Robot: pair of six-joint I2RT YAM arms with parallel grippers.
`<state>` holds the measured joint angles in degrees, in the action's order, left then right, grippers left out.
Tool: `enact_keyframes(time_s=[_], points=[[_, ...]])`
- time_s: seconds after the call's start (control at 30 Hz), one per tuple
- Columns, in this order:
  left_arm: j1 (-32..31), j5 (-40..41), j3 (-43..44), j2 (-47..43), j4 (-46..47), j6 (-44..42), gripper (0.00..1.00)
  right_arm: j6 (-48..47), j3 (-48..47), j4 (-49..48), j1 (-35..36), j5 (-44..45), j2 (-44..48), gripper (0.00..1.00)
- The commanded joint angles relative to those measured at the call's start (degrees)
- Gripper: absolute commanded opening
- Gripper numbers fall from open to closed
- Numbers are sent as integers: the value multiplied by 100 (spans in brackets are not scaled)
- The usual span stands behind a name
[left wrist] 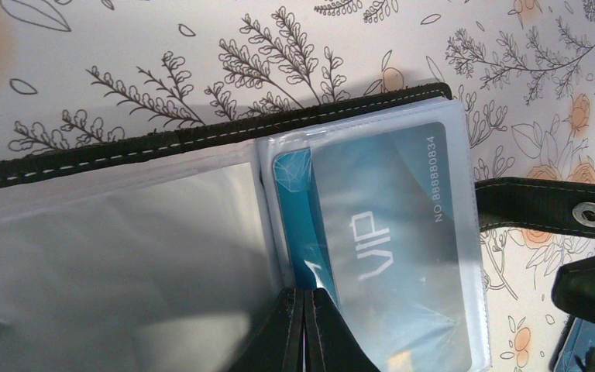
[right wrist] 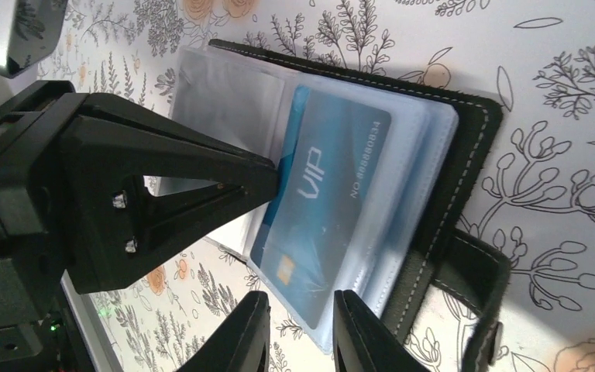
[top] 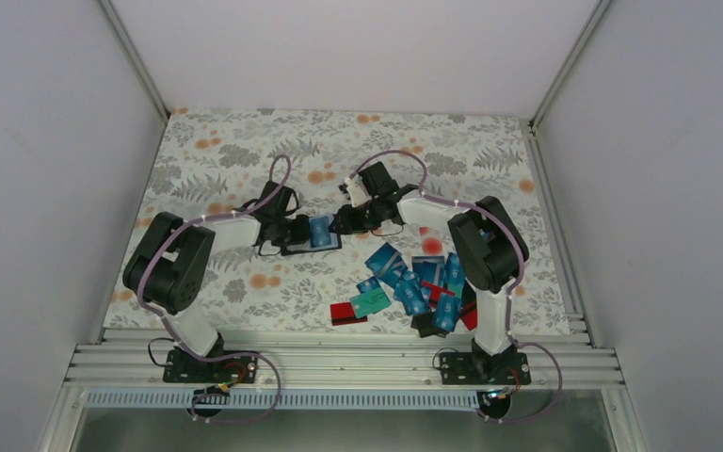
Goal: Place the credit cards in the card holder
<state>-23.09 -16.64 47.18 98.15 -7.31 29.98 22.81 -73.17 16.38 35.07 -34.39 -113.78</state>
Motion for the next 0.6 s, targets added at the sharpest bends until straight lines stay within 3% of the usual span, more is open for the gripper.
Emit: enact_keyframes(time_s=[0.0, 0.57], points=[[-80, 135, 11, 265, -67, -84, 2, 74, -35, -134, 27, -206, -159, 24], [-138, 191, -44, 387, -51, -40, 2, 110, -122, -81, 31, -65, -451, 30]])
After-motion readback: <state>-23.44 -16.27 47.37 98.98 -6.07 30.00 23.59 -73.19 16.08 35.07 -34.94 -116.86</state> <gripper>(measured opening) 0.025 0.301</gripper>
